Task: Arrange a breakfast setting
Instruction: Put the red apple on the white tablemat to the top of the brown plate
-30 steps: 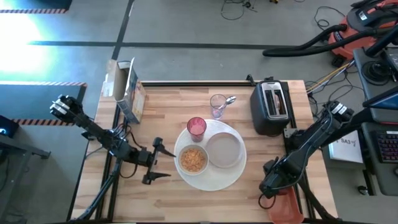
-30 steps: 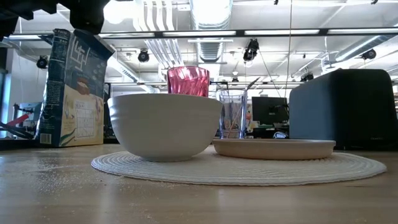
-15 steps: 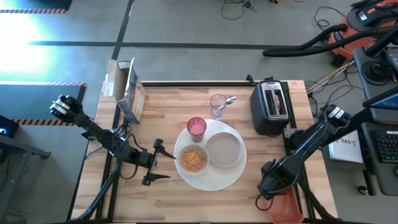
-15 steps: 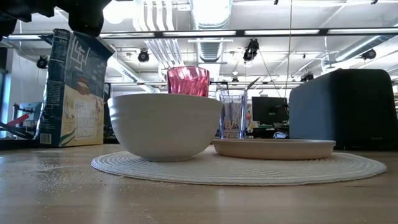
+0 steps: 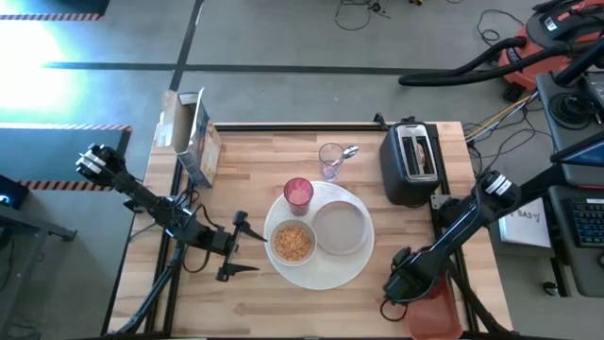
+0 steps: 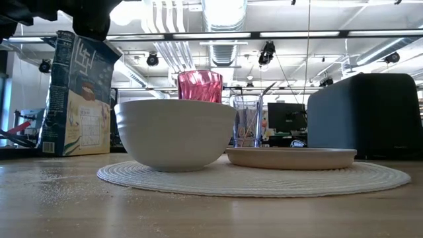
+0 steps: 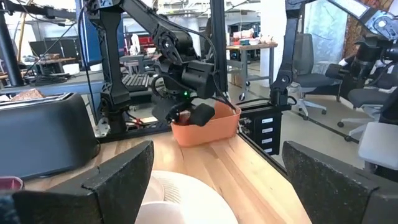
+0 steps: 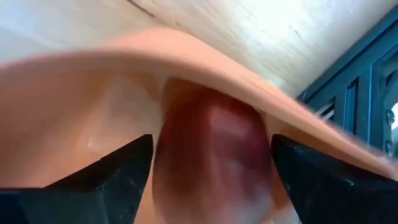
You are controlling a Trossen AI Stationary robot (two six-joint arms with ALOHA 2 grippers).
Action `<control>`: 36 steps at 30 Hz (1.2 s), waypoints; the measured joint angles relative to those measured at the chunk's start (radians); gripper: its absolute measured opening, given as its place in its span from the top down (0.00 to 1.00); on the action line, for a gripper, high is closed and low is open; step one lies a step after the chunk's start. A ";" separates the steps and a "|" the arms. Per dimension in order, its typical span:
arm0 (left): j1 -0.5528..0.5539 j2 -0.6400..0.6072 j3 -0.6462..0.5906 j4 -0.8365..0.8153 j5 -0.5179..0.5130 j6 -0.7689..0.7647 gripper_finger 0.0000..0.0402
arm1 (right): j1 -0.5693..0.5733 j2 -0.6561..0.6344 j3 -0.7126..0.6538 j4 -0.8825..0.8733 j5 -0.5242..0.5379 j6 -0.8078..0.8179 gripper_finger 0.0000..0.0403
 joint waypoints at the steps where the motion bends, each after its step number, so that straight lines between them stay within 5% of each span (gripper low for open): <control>1: 0.000 0.000 0.000 -0.005 0.000 0.000 0.16 | 0.000 0.013 0.000 0.000 -0.001 -0.009 0.21; 10: 0.000 -0.003 0.000 -0.007 0.000 0.000 0.16 | -0.001 0.075 -0.001 -0.003 -0.051 -0.136 0.22; 19: 0.000 -0.039 0.000 -0.004 0.000 0.000 0.16 | 0.001 0.003 -0.005 0.000 -0.036 -0.190 0.35; 36: 0.000 -0.064 0.000 -0.004 0.000 0.000 0.16 | 0.001 -0.185 -0.005 -0.004 0.038 -0.195 0.35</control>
